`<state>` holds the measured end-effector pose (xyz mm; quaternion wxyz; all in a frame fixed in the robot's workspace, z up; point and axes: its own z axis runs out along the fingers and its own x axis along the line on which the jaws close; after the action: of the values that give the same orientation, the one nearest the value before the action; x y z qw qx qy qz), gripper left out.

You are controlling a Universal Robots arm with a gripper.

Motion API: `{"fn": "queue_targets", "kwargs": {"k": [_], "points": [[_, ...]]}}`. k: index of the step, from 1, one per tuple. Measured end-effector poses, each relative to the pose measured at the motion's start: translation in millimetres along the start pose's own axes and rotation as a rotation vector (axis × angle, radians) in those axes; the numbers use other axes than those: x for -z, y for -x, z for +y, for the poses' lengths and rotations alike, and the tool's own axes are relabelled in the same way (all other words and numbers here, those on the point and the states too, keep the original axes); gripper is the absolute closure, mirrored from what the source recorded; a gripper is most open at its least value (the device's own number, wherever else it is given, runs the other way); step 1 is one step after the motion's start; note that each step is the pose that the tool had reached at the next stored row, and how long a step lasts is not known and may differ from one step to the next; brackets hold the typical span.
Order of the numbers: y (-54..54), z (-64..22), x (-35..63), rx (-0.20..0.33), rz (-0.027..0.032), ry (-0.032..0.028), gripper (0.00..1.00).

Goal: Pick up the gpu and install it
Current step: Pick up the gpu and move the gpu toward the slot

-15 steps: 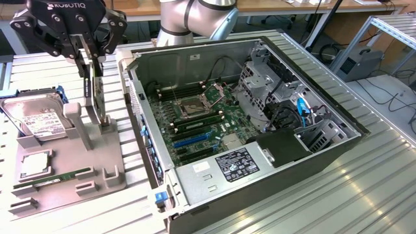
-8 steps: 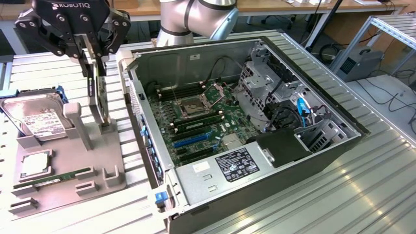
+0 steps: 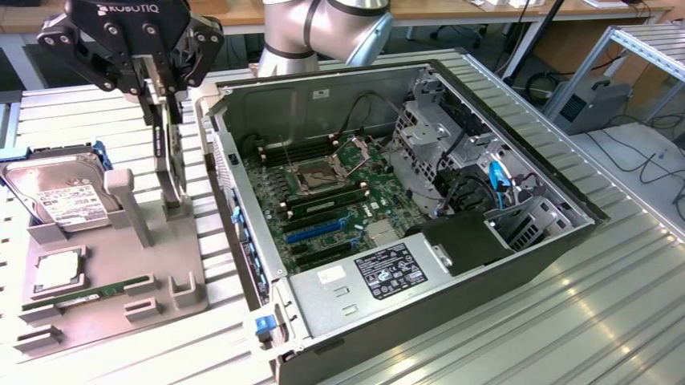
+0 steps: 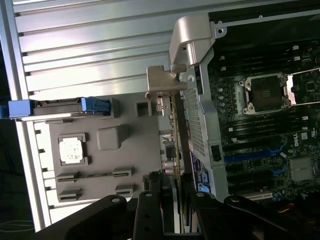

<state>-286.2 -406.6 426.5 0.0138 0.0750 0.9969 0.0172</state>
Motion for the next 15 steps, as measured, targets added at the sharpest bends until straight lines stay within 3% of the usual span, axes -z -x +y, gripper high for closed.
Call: {"fn": "queue_targets", "kwargs": {"k": [15], "points": [[12.7,1.9,-0.4,0.0,0.0,0.0,0.72]]}}
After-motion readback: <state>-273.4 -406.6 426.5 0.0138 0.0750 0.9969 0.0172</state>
